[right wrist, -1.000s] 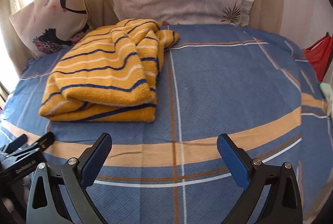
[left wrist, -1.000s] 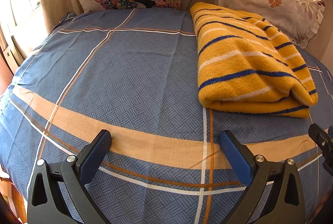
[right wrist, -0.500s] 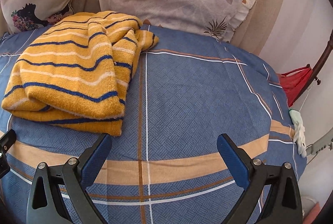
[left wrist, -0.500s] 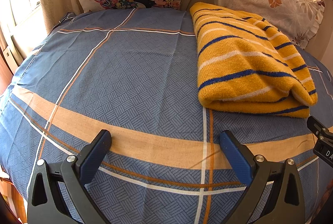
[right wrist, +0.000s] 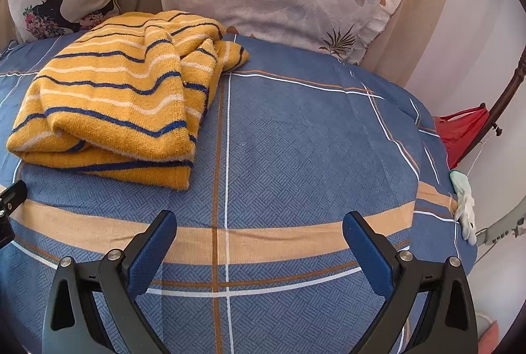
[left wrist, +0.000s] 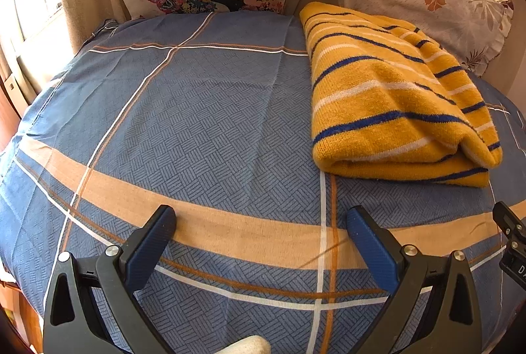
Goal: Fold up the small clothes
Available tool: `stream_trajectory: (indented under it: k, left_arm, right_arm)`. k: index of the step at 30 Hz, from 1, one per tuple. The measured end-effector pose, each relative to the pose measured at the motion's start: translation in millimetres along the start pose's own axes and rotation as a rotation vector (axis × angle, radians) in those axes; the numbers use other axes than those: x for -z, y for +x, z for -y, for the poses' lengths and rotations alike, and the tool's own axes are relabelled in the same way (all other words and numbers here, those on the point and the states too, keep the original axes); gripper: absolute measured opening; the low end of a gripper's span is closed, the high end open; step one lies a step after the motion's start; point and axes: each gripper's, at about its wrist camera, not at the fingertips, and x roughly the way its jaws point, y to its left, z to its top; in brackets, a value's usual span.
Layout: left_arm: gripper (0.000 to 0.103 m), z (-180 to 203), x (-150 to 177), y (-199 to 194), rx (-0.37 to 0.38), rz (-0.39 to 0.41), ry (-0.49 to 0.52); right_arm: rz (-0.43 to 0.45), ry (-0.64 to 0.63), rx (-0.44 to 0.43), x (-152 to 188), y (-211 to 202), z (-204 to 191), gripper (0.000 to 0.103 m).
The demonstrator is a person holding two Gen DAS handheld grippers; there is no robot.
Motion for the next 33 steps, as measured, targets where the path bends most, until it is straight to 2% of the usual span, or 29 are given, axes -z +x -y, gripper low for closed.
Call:
stream_trajectory:
  k: [4, 8, 13, 26, 33]
  left_arm:
    - [0.103, 1, 0, -7, -0.003, 0.000, 0.022]
    - [0.103, -3, 1, -29, -0.040, 0.064, 0.031]
    - [0.103, -5, 1, -51, -0.052, 0.079, 0.066]
    - [0.103, -9, 11, -63, 0.034, 0.050, 0.063]
    - [0.103, -13, 15, -62, 0.050, 0.038, 0.057]
  right_arm:
    - [0.015, 0.017, -0.030, 3, -9, 3, 0.103]
    - [0.050, 0.030, -0.057, 3, -21, 4, 0.103]
    - [0.075, 0.046, -0.086, 3, -31, 0, 0.103]
    - [0.138, 0.049, -0.123, 5, -54, -10, 0.103]
    - [0.132, 0.050, -0.145, 5, -54, -17, 0.103]
